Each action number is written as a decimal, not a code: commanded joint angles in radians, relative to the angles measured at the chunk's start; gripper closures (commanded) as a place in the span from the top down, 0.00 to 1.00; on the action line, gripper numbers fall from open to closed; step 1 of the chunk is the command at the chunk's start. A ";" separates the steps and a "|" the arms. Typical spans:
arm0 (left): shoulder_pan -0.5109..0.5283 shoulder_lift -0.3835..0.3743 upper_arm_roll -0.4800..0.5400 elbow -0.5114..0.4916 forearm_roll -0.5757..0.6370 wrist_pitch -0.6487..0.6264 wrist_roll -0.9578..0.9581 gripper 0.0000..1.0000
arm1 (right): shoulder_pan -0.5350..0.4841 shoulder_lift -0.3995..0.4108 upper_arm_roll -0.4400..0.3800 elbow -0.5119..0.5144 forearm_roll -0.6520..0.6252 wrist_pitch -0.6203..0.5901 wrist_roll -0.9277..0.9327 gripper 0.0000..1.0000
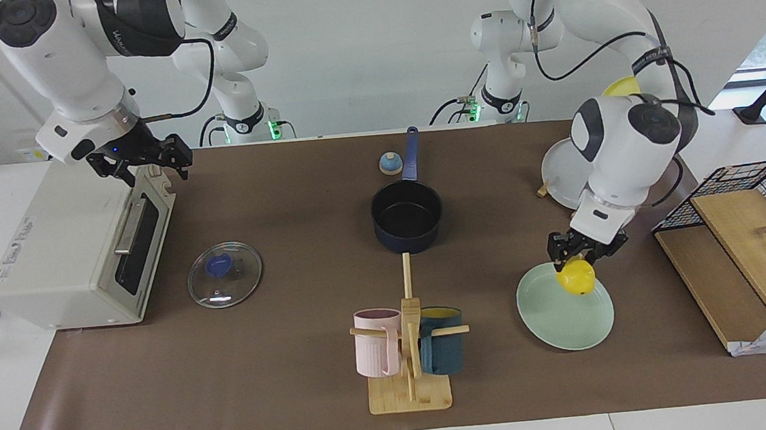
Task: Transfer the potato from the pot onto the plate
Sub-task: 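Carry the potato to the pale green plate and release it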
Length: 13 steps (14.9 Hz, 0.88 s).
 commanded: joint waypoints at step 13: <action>0.006 0.078 -0.008 0.007 0.066 0.060 0.030 1.00 | -0.021 -0.020 0.011 0.007 0.024 -0.008 0.008 1.00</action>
